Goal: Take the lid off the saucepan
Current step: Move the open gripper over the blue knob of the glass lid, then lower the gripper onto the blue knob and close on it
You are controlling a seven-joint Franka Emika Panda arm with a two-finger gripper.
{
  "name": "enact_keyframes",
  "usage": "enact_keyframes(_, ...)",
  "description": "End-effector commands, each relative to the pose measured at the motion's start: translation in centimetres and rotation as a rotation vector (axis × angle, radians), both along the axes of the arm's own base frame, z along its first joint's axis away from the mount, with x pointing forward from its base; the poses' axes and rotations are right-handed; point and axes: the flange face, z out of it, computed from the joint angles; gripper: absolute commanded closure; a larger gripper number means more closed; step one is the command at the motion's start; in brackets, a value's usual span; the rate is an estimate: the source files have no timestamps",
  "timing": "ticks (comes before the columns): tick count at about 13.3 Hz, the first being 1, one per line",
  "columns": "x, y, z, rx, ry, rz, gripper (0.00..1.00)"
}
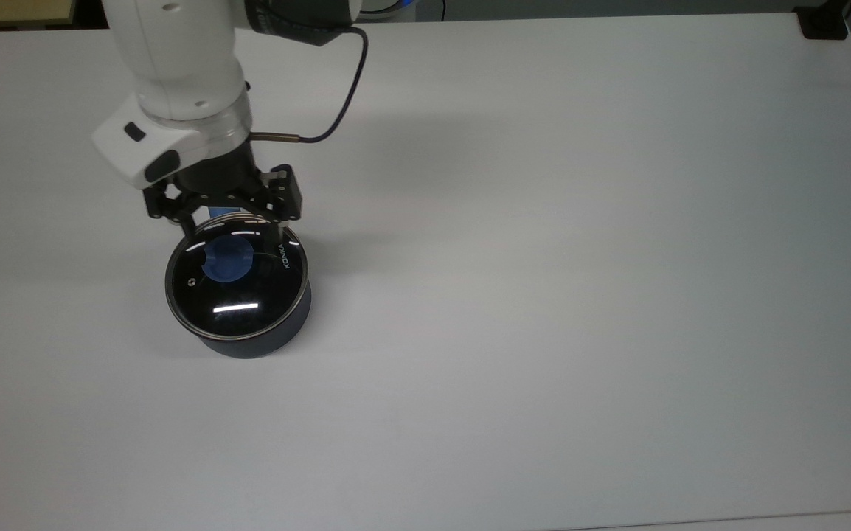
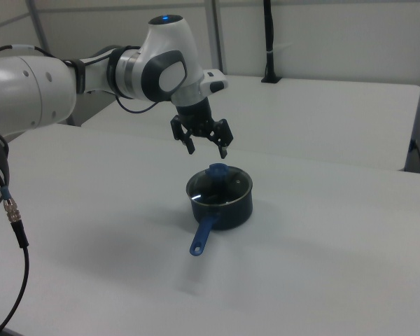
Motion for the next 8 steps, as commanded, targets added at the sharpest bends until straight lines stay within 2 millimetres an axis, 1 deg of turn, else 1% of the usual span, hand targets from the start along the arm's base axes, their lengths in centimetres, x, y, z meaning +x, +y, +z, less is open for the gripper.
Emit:
enact_keyframes(1,0.8,-2.2,-0.4,-0.118,-0.046,0.064,0.0)
enact_keyframes(2,1.1,-2.3,-0.7,-0.122,-0.063,0.062,0.0)
enact_keyframes(4,0.9,-2.7,-0.4,-0.116,-0.063,0.047,0.0)
enact_keyframes(5,0.8,-2.3,0.1,-0.096,-0.068,0.009,0.0)
enact_keyframes(6,0.0,-1.2,1.2,-0.058,-0.055,-0.049,0.0)
enact_keyframes(7,-0.1,-0.4,1.2,-0.031,-0.027,-0.058,0.0)
enact_keyframes(8,-0.1,-0.6,1.3,0.016,-0.038,-0.095,0.0)
